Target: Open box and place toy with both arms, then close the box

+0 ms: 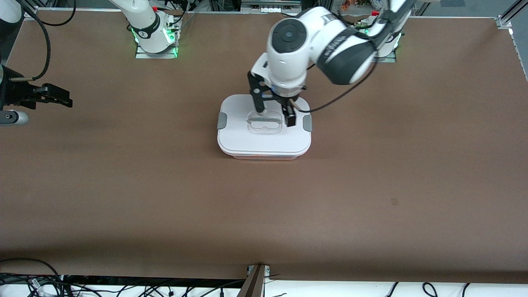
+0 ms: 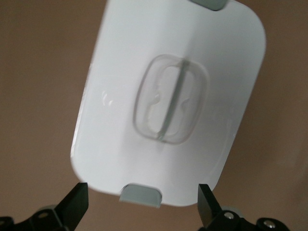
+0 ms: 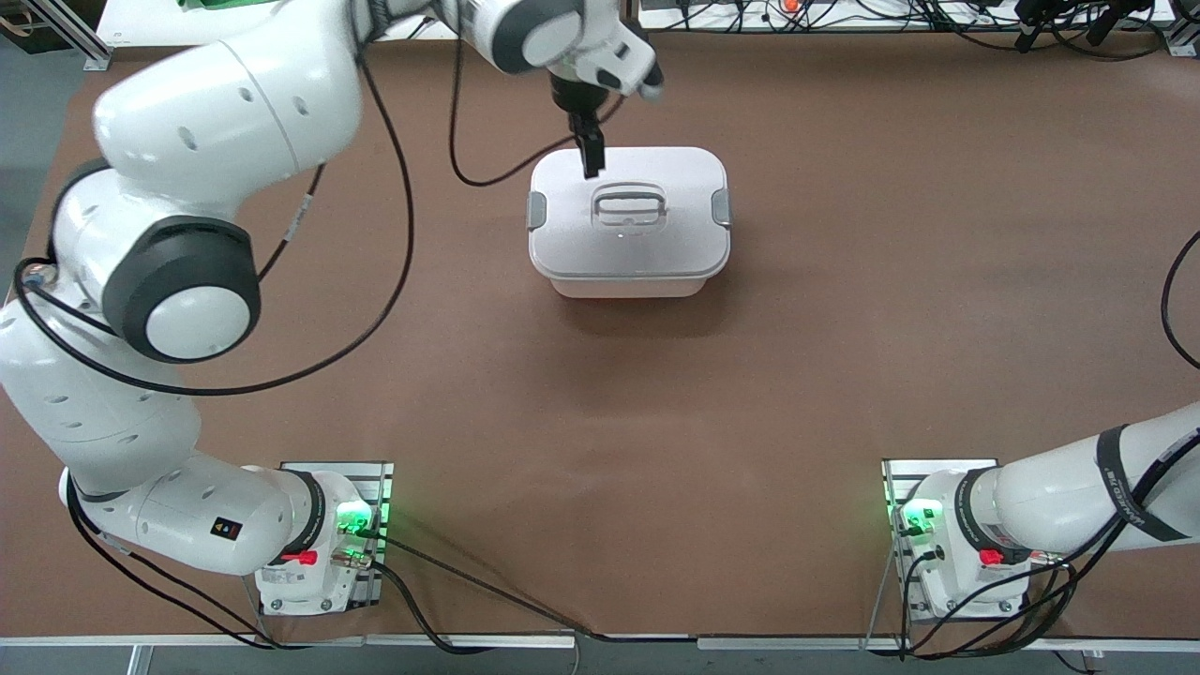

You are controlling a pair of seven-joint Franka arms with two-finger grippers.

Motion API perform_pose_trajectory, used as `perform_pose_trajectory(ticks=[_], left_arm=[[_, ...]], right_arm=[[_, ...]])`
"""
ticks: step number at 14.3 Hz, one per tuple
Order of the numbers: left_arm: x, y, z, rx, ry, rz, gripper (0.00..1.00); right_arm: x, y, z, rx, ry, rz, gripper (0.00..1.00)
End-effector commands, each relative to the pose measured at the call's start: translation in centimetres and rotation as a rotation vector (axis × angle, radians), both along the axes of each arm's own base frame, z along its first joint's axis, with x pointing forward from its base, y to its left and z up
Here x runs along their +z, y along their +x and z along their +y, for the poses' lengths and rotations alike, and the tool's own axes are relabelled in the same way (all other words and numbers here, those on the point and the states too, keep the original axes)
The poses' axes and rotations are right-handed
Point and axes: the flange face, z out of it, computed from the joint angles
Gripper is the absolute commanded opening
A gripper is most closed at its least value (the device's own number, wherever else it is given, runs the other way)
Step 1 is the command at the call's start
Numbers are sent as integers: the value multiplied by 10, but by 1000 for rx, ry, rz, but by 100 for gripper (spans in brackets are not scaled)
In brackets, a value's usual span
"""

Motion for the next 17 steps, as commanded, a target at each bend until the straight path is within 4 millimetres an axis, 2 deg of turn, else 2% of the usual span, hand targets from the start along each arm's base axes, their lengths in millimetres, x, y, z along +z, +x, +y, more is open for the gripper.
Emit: perform_pose_trajectory(ticks=[1,2,4,5,7,9,11,13,14,15,16,17], left_arm=[[29,22,60,159,20,24,100],[40,29,83,223,37,17,100],[61,32,106,393,66,-18,100],[67,38,119,524,76,-35,100],[76,46,152,633,116,-9,100],[89,43,174,677,145,12,100],[117,40,199,751,149,-15,100],[133,46,246,833,151,-18,100],[150,35,255,868,133,-28,100],[158,34,282,924,126,-43,100],[167,32,292,954,106,-68,100],[170,23,291,958,79,-55,100]], right_arm=[[5,2,2,2,-5,-9,100],[6,2,2,0,-5,-10,100],[5,2,0,-3,-5,-9,100],[5,2,0,-5,-6,-9,100],[5,2,1,-5,-6,-10,100],[5,3,3,-1,-4,-15,100],[5,3,5,2,-4,-18,100],[7,4,6,4,-4,-26,100],[7,4,7,5,-3,-29,100],[7,4,8,5,-3,-29,100],[7,4,8,4,-3,-29,100],[7,4,8,5,-4,-30,100]])
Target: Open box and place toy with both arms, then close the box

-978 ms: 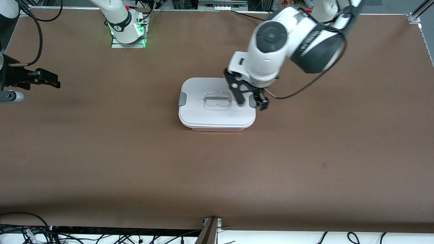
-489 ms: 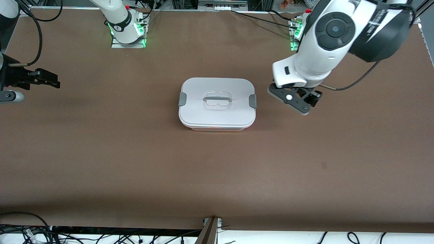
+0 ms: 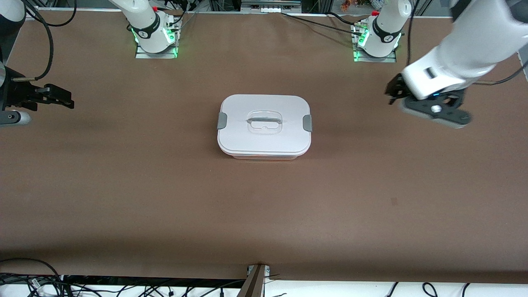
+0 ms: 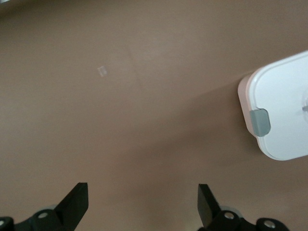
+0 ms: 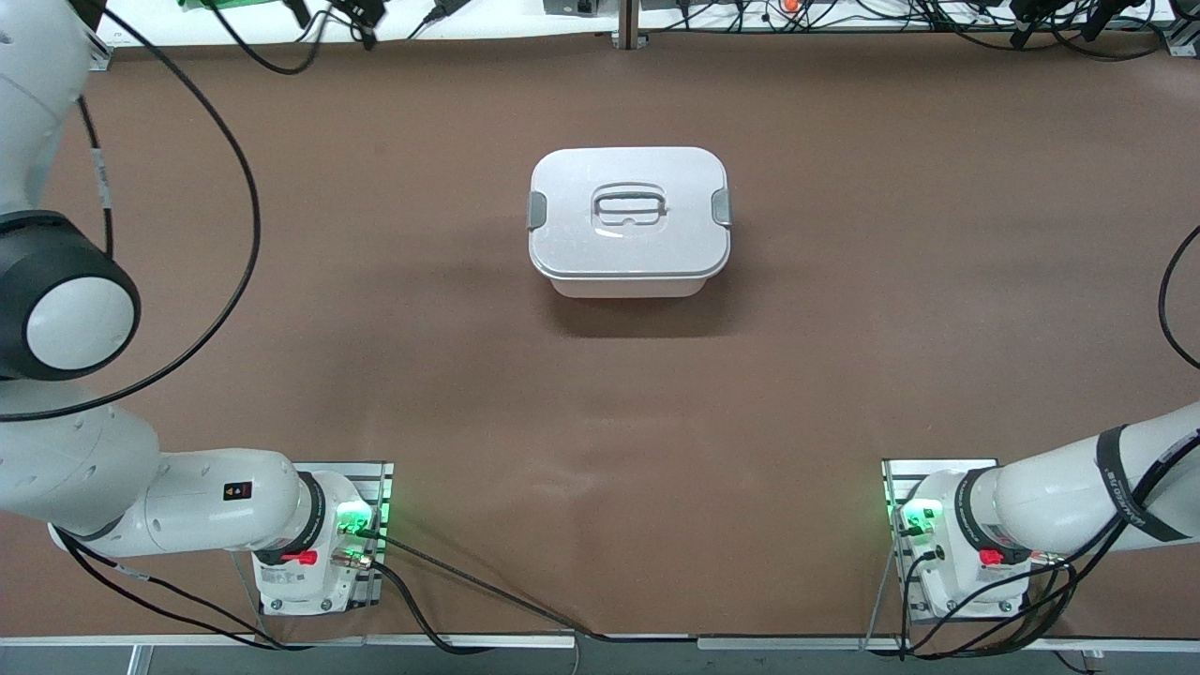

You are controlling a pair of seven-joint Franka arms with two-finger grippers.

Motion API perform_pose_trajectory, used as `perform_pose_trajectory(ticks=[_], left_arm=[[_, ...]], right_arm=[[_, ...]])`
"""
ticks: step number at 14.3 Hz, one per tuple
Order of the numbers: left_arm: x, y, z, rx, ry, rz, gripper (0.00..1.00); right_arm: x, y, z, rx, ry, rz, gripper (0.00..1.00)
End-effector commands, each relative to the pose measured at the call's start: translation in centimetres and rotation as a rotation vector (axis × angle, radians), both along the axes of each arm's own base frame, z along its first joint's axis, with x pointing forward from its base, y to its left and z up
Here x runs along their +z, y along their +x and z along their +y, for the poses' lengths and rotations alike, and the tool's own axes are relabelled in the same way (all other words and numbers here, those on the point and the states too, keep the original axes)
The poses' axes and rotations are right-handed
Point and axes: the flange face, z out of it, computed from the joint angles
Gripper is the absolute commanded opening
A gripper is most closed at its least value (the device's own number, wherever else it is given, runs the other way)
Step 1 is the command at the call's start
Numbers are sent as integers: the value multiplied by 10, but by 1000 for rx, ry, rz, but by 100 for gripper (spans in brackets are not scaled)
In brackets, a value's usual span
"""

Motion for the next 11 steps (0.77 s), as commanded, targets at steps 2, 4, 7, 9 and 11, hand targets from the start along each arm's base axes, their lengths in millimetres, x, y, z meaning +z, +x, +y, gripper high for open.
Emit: perform_pose_trajectory(ticks=[2,4,7,9,11], left_arm=[[20,-32,29,93,-37,-73,100],[18,-35,51,131,-39,-85,100],[8,-33,61,182,-54,-80,100],[2,-27,76,221,-51,-118,100],[-2,-23,87,243,-46,-113,100]], right_arm=[[5,2,3,-3,-3,-10,100],[5,2,1,-3,-4,-11,100],[5,2,1,-3,-4,-11,100],[5,2,1,-3,-2,-11,100],[5,2,1,-3,-2,-11,100]])
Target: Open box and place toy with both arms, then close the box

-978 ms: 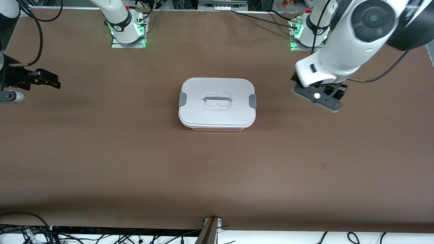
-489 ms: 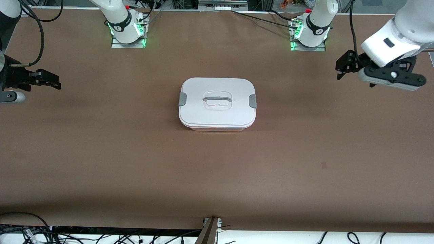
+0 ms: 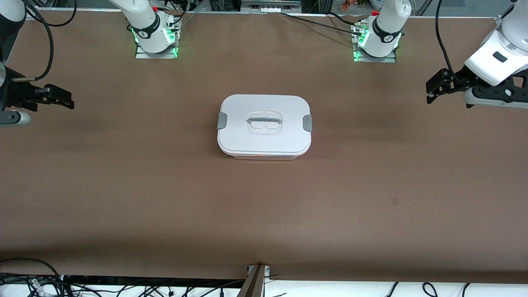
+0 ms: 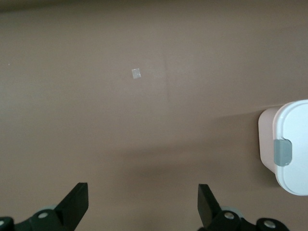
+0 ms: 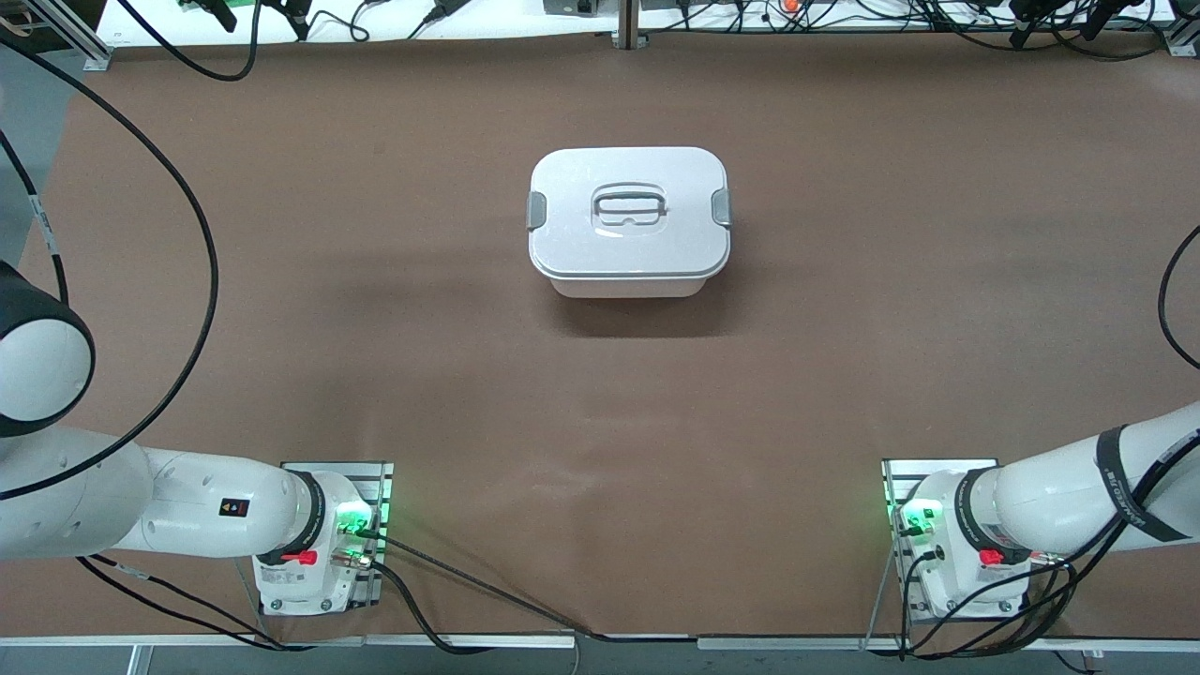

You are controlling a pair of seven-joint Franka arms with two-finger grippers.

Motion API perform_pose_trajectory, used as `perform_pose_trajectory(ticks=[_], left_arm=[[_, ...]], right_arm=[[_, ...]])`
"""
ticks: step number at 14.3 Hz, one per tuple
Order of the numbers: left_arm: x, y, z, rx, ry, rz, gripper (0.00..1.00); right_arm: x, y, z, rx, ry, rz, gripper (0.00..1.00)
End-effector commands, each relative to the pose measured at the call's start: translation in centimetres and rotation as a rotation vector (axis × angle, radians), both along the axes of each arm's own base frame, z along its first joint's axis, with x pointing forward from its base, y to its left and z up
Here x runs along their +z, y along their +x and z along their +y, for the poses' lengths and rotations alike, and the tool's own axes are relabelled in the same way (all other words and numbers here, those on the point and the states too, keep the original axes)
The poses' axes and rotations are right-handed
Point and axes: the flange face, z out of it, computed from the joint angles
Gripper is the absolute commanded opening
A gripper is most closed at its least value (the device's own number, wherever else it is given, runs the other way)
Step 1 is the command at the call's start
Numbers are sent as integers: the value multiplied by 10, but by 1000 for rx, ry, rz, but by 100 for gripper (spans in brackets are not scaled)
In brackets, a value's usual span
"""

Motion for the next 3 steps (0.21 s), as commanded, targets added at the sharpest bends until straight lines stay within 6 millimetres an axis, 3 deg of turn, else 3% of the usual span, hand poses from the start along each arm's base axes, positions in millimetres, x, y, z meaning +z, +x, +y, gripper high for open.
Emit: perform_pose_trajectory(ticks=[1,3], left_arm=[[0,-5,12,38,-15,-8,100],[1,-6,19,49,-16,-7,100]], right_arm=[[5,2,0,-2,-4,-10,100],[5,2,0,-2,-4,-11,100]])
